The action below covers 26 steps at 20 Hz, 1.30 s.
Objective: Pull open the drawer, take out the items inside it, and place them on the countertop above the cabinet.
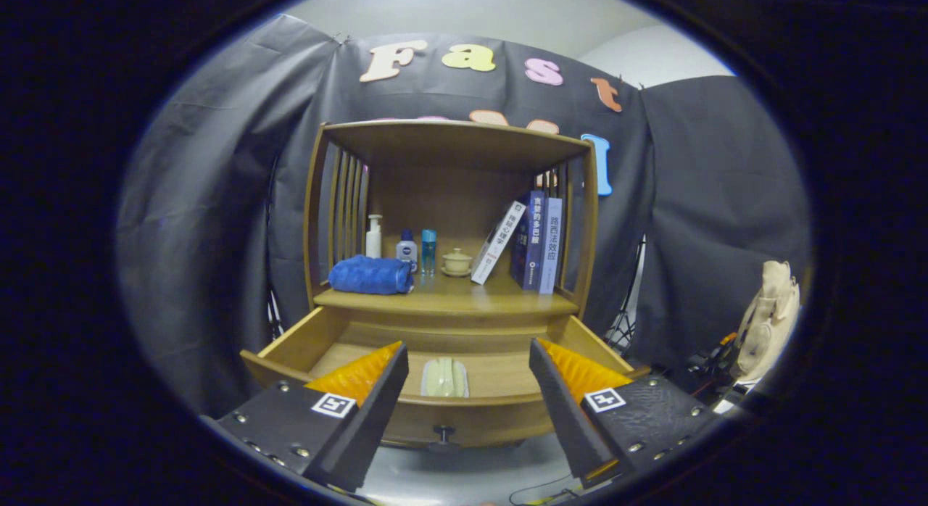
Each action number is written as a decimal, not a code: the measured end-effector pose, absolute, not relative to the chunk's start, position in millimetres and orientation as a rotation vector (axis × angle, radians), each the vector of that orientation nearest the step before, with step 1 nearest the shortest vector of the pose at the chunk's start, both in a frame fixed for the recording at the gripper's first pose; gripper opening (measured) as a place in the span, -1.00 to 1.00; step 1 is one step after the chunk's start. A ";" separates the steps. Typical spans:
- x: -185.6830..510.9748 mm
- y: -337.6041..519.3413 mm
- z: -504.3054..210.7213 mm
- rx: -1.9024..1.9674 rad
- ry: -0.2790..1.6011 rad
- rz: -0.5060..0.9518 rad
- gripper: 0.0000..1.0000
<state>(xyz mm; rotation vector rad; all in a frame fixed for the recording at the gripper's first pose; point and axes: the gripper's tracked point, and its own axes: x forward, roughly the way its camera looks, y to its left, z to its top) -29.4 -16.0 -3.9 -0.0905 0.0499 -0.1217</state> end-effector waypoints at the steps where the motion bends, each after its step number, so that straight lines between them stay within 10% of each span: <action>1: -23.2 -14.9 1.5 -0.097 0.048 -0.125 0.98; 11: 52.9 -8.5 15.2 -0.094 0.087 -0.136 0.94; 19: 98.7 -16.8 -110.2 0.039 0.588 -0.025 0.96; 26: 113.2 -7.9 -172.0 0.007 0.764 -0.046 0.55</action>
